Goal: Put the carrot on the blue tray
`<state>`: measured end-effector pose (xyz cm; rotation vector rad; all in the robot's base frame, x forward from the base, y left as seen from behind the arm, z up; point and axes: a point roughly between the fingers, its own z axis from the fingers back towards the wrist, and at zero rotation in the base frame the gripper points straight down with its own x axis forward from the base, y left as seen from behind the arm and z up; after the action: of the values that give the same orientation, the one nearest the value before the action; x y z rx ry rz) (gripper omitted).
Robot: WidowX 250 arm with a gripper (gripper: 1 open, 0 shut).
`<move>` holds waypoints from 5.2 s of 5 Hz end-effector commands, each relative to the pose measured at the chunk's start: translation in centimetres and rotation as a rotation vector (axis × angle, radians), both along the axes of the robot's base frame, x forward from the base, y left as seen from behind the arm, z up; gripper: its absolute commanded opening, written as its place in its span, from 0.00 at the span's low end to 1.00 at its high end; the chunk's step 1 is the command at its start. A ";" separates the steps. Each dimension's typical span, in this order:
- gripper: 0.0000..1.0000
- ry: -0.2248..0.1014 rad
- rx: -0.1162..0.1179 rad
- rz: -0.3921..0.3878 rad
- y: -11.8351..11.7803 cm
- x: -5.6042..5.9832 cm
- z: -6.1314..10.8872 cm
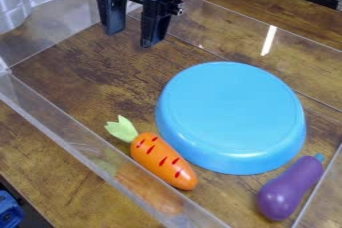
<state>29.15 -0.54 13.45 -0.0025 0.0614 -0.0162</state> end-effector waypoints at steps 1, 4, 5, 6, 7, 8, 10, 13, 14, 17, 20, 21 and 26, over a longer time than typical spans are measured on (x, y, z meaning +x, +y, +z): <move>1.00 0.016 -0.002 0.048 0.3 -0.8 -1.5; 1.00 0.017 0.014 -0.405 -2.1 -3.6 -5.9; 1.00 0.006 0.022 -0.589 -3.0 -3.6 -6.8; 1.00 -0.019 0.052 -0.771 -3.6 -3.6 -8.4; 1.00 -0.020 0.082 -0.840 -4.6 -3.7 -8.5; 1.00 -0.018 0.115 -0.877 -5.4 -3.7 -9.4; 1.00 -0.043 0.149 -0.990 -5.1 -3.8 -11.4; 1.00 -0.083 0.140 -1.012 -5.7 -4.2 -13.0; 1.00 -0.092 0.141 -0.996 -5.3 -3.2 -12.7; 1.00 -0.112 0.129 -1.055 -5.0 -1.2 -12.2; 1.00 -0.136 0.118 -1.087 -3.7 -2.1 -11.6; 0.00 -0.135 0.122 -1.092 -2.5 -1.8 -11.5; 0.00 -0.139 0.111 -1.262 -3.7 -3.3 -10.3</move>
<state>25.83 -4.29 2.02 0.1339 -0.0452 -1.2592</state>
